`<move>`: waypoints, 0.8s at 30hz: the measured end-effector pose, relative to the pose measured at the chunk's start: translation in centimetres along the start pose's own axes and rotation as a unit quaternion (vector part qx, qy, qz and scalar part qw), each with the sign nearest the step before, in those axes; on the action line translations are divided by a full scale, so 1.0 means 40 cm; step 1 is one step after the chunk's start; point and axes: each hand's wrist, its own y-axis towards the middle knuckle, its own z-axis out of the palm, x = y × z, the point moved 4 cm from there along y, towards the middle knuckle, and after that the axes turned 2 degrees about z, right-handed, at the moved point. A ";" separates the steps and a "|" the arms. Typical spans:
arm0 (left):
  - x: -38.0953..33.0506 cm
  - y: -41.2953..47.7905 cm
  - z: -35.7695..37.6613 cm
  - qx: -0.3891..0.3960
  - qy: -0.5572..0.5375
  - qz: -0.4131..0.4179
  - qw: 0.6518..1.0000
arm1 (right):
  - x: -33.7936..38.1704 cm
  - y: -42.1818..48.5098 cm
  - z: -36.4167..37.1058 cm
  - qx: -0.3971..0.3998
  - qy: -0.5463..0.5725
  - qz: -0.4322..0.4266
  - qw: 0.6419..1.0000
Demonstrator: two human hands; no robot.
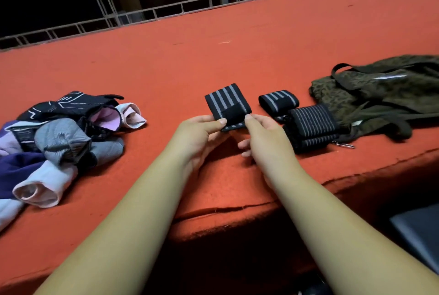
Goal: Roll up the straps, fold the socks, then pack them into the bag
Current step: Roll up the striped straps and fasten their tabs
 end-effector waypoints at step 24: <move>-0.001 0.297 0.203 0.075 0.340 -0.028 0.937 | -0.012 0.001 -0.055 -0.016 -0.057 0.086 0.995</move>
